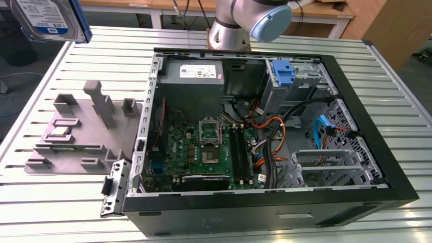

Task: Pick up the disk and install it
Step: 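Pick up the disk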

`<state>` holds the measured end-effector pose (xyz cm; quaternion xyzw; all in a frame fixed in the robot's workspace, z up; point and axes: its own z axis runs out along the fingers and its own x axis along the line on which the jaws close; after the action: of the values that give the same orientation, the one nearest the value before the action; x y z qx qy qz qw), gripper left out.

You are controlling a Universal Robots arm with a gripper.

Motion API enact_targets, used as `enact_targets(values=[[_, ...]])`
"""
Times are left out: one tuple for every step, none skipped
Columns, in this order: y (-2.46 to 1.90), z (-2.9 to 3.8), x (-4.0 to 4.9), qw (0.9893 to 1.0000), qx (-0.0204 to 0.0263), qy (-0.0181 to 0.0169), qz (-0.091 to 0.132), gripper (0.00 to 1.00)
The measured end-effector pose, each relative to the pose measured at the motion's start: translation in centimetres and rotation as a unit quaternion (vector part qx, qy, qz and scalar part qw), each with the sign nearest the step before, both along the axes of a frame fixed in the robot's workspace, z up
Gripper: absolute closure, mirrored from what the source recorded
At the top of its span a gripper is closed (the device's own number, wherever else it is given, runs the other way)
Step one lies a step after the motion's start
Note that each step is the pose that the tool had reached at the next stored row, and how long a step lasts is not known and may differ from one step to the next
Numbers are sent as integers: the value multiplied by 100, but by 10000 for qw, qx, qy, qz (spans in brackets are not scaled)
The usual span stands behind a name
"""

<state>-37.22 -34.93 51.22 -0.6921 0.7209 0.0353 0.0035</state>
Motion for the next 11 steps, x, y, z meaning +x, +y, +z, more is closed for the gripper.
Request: enact_targets(values=[[0,0,13,10000,0,0,0,65],[0,0,27,10000,0,0,0,65],[0,0,40,10000,0,0,0,65],[0,0,55,10000,0,1,0,65],[0,0,70,10000,0,0,0,65],[0,0,87,10000,0,0,0,65],[0,0,103,10000,0,0,0,65],[0,0,120,10000,0,0,0,65],[0,0,137,10000,0,0,0,65],[0,0,155,10000,0,1,0,65],[0,0,172,10000,0,1,0,65]])
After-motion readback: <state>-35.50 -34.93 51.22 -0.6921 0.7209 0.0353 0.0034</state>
